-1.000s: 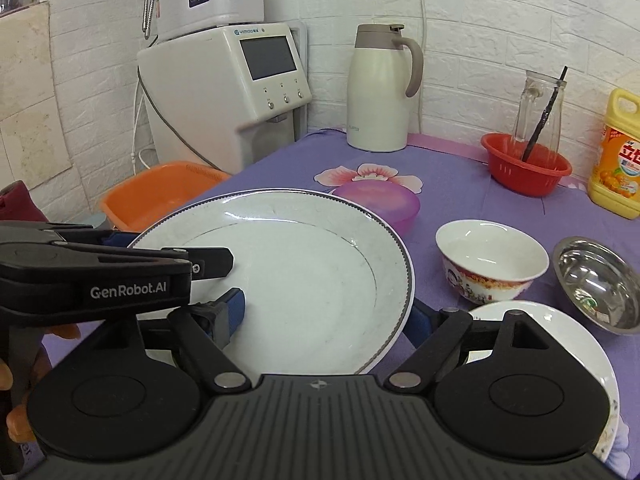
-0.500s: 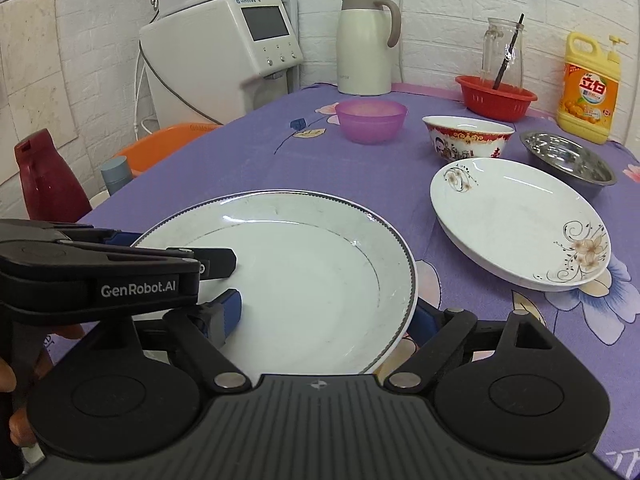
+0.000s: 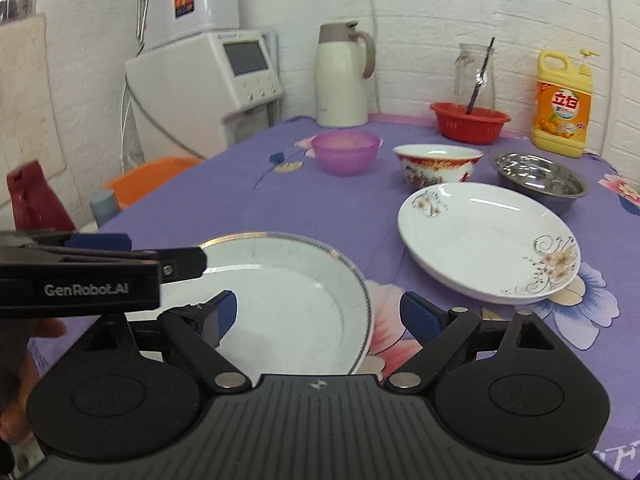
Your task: Organize plates and bowls
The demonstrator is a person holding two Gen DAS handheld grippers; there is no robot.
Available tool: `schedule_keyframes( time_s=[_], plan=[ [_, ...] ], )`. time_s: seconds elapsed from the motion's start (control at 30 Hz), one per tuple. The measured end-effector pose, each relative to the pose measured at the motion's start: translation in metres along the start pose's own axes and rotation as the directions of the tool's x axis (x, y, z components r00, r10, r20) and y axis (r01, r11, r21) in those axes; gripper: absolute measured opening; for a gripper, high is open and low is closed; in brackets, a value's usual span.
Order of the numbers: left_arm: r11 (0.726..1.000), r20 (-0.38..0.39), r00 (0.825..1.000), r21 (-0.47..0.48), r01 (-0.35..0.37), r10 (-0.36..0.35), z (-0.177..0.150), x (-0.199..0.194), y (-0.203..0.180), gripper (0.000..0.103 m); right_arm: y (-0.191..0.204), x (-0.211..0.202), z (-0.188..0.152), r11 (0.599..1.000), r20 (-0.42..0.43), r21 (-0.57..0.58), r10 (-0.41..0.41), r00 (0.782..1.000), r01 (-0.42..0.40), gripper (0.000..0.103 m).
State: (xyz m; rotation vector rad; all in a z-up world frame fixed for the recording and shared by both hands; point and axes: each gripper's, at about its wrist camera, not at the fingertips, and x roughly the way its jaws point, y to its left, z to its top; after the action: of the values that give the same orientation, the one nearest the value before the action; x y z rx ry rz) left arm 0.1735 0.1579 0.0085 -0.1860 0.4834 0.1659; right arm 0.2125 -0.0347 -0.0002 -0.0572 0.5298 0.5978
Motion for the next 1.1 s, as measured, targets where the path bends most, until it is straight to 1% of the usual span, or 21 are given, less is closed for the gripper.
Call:
schedule_keyframes(
  time_s=[0.1,0.17,0.23,0.3,0.37,0.47,0.57,0.6,0.73,0.87,0.93,1.0,1.07,1.1],
  plan=[
    [0.999,-0.002,0.999,-0.002,0.032,-0.032,0.014,0.003,-0.006,0.073,-0.024,-0.013,0.01,0.997,0.053,0.083,0.004,0.999,-0.008,0.103],
    [0.998,-0.012,0.998,-0.001,0.068,-0.068,0.02,0.011,-0.016,0.073,-0.043,-0.018,0.017,0.993,0.067,0.117,-0.027,0.997,0.019,0.103],
    [0.993,-0.04,0.992,-0.001,0.121,-0.121,0.025,0.023,-0.028,0.073,-0.066,-0.022,0.022,0.988,0.069,0.137,-0.077,0.995,0.067,0.103],
    [0.985,-0.076,0.983,0.001,0.17,-0.169,0.028,0.037,-0.043,0.073,-0.091,-0.019,0.024,0.978,0.051,0.148,-0.157,0.986,0.148,0.103],
    [0.978,-0.108,0.973,0.025,0.206,-0.202,0.031,0.053,-0.061,0.073,-0.117,-0.011,0.024,0.965,0.027,0.183,-0.198,0.98,0.19,0.103],
    [0.965,-0.171,0.952,0.018,0.262,-0.255,0.038,0.085,-0.083,0.073,-0.152,0.011,0.025,0.948,-0.041,0.221,-0.224,0.974,0.227,0.103],
    [0.959,-0.231,0.932,-0.017,0.283,-0.28,0.049,0.12,-0.099,0.073,-0.168,0.038,0.028,0.948,-0.095,0.206,-0.227,0.969,0.242,0.103],
    [0.957,-0.246,0.926,-0.019,0.289,-0.285,0.051,0.13,-0.103,0.073,-0.171,0.046,0.029,0.951,-0.108,0.197,-0.221,0.969,0.239,0.103],
    [0.964,-0.303,0.919,0.001,0.267,-0.254,0.057,0.164,-0.119,0.073,-0.173,0.066,0.026,0.962,-0.144,0.168,-0.194,0.97,0.217,0.103],
    [0.964,-0.349,0.905,0.013,0.265,-0.244,0.057,0.191,-0.126,0.073,-0.17,0.069,0.023,0.966,-0.135,0.14,-0.199,0.971,0.217,0.103],
    [0.967,-0.364,0.904,0.031,0.252,-0.224,0.054,0.199,-0.131,0.073,-0.168,0.071,0.022,0.967,-0.132,0.109,-0.217,0.967,0.232,0.103],
    [0.968,-0.372,0.903,0.048,0.248,-0.213,0.052,0.204,-0.134,0.073,-0.17,0.071,0.022,0.966,-0.127,0.114,-0.219,0.967,0.234,0.103],
    [0.967,-0.365,0.908,0.066,0.246,-0.206,0.051,0.206,-0.137,0.073,-0.171,0.07,0.023,0.965,-0.125,0.119,-0.219,0.968,0.233,0.103],
    [0.966,-0.366,0.907,0.069,0.249,-0.207,0.051,0.207,-0.138,0.073,-0.171,0.07,0.022,0.965,-0.124,0.119,-0.219,0.968,0.233,0.103]
  ],
)
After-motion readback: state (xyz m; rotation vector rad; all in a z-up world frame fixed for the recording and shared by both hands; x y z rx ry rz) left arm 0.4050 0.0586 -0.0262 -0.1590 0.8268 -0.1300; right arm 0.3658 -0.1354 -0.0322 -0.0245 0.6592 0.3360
